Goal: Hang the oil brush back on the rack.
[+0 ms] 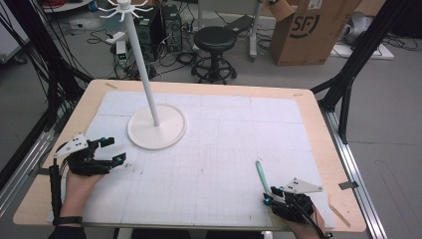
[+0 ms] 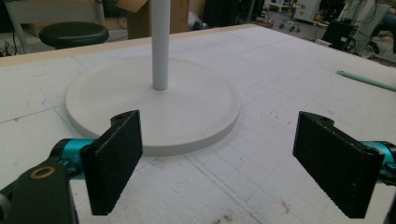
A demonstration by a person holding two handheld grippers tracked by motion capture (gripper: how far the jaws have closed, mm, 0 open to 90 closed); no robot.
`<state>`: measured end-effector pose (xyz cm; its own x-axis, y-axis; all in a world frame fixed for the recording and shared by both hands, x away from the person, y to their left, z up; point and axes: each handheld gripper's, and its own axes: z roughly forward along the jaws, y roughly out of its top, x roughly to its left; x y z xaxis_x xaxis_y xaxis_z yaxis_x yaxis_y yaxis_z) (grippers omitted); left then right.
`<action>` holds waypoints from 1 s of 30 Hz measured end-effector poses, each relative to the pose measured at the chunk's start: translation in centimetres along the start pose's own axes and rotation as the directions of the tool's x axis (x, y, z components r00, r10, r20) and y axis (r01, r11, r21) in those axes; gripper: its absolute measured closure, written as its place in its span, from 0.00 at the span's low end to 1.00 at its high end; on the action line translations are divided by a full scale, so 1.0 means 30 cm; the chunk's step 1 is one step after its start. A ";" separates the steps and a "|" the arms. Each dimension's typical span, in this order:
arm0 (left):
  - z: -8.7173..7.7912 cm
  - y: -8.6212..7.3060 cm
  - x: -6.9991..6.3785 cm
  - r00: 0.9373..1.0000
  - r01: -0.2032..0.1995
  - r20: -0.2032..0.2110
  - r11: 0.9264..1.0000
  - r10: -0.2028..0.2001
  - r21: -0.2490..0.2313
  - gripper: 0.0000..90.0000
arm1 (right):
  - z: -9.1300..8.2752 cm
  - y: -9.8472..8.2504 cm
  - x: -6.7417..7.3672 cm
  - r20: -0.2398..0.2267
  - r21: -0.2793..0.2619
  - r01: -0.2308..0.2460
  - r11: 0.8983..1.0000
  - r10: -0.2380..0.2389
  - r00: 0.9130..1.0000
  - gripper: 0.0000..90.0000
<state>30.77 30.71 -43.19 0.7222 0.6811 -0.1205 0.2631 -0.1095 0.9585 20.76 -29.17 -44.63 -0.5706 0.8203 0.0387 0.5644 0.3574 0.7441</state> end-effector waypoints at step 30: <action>-0.002 0.002 -0.008 1.000 -0.005 0.002 1.000 0.005 0.009 0.18 | 0.007 0.023 0.002 0.004 0.039 -0.035 0.999 0.035 0.999 0.89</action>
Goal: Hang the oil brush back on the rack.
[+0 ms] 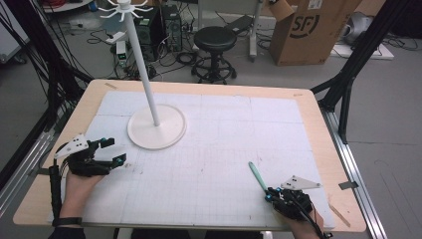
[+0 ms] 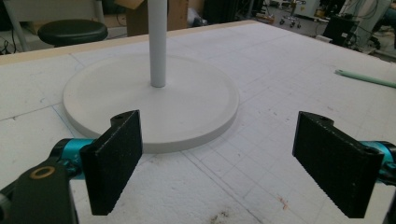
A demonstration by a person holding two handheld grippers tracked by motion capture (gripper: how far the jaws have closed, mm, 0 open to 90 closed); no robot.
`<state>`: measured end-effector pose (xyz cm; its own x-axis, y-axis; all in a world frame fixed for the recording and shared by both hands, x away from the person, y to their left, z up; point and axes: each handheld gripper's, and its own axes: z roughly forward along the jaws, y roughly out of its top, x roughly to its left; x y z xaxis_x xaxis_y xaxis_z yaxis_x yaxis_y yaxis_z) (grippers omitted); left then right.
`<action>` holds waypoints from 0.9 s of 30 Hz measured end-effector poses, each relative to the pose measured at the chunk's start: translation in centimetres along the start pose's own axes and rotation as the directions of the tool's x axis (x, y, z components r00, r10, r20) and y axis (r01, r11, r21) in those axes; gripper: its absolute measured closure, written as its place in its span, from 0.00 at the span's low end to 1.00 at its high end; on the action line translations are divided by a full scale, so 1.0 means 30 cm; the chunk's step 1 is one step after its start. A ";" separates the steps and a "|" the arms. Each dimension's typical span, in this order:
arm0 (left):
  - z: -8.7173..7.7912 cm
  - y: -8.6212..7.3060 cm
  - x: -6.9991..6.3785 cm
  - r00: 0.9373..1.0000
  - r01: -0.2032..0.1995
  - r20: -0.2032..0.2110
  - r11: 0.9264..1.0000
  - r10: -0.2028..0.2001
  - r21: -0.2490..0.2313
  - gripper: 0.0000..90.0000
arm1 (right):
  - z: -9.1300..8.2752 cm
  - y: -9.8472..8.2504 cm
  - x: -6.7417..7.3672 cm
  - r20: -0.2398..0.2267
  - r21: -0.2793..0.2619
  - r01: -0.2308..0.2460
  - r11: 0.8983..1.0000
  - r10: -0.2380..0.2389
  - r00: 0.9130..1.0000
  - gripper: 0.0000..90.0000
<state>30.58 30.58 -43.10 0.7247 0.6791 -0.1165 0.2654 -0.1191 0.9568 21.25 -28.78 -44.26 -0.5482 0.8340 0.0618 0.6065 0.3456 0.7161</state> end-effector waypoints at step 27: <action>-0.007 0.002 -0.005 1.000 0.001 0.007 1.000 -0.001 -0.003 0.19 | -0.006 0.210 -0.013 -0.160 -0.125 0.024 0.992 -0.044 0.986 0.93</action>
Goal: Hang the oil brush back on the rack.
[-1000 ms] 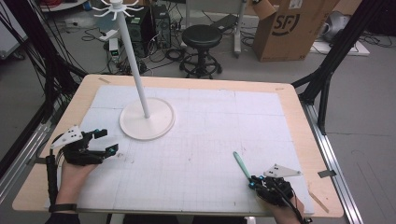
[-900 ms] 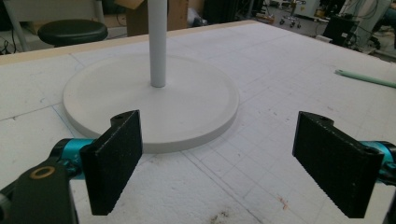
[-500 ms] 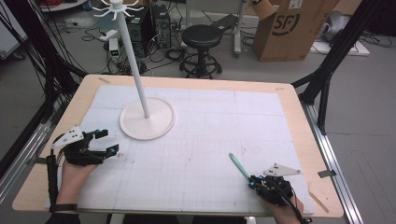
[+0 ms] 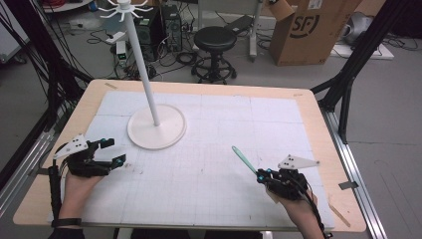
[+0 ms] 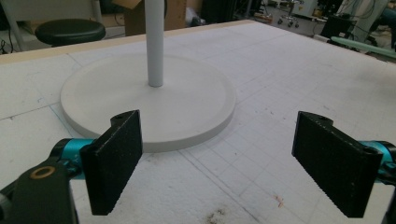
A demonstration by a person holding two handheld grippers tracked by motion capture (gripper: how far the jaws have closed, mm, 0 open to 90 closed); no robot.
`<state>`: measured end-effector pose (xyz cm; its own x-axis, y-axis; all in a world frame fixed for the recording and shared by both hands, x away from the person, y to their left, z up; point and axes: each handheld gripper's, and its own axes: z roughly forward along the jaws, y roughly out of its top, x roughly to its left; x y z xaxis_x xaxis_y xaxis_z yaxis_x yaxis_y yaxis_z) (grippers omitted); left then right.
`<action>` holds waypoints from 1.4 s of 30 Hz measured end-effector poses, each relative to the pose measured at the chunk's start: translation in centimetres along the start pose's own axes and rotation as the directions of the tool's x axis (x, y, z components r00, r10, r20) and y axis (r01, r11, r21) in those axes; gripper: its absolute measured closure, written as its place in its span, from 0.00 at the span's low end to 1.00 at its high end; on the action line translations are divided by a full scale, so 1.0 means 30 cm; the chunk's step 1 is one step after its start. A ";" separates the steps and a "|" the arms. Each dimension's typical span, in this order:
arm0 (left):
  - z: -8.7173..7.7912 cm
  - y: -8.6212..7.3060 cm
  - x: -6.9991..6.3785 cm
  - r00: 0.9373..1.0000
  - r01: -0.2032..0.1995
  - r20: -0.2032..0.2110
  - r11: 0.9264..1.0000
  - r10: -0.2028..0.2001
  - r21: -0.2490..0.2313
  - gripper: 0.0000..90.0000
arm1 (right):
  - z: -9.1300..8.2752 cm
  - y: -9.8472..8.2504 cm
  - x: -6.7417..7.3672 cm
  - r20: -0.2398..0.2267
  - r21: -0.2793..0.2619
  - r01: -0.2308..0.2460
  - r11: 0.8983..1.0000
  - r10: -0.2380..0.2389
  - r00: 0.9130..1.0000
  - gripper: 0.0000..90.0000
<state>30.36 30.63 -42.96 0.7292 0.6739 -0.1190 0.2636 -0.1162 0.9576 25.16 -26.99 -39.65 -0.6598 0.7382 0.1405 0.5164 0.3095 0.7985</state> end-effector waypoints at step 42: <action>-0.007 0.002 -0.002 1.000 0.005 0.027 1.000 -0.005 -0.006 0.19 | 0.026 0.749 0.111 -0.200 -0.225 0.179 0.958 -0.225 0.954 0.93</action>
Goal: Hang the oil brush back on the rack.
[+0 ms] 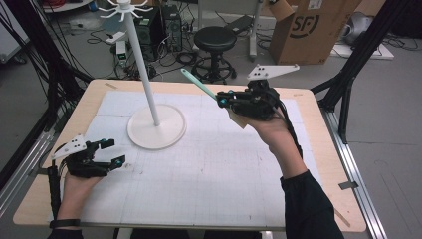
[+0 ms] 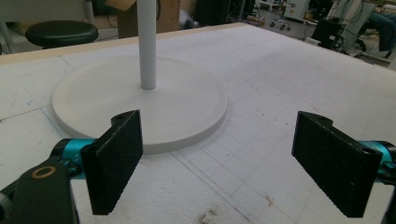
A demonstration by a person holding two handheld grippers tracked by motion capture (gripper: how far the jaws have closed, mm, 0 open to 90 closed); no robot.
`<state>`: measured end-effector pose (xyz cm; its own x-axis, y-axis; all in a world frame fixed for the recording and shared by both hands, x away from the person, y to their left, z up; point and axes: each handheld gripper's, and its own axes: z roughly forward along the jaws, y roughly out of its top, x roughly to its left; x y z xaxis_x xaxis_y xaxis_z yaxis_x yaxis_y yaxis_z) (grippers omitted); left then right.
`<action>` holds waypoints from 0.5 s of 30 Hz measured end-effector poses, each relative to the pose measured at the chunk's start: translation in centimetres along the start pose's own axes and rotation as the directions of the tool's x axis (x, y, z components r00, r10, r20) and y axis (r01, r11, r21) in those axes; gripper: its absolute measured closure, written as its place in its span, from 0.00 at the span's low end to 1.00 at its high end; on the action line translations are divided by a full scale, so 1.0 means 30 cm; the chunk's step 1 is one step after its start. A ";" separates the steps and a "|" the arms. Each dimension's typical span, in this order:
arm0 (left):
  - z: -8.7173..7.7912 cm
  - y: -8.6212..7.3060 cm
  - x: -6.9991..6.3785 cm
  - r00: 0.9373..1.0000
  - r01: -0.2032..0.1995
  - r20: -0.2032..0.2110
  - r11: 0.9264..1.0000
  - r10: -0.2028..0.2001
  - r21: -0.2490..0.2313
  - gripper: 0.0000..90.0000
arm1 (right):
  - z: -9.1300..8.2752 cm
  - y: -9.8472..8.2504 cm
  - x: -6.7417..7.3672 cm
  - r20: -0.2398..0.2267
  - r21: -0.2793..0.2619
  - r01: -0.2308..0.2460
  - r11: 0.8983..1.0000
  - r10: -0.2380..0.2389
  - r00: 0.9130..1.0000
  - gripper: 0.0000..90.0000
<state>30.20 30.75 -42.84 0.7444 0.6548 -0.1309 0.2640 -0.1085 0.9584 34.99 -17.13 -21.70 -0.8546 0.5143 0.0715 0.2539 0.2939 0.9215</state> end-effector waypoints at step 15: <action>-0.006 0.000 0.002 1.000 0.005 0.008 1.000 -0.005 -0.005 0.19 | 0.052 0.172 0.022 -0.022 -0.007 0.045 0.999 -0.045 0.999 0.93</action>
<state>30.14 30.92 -42.81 0.7481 0.6491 -0.1376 0.2647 -0.1017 0.9590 36.44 -14.03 -17.49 -0.8750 0.4826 0.0381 0.2119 0.3111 0.9265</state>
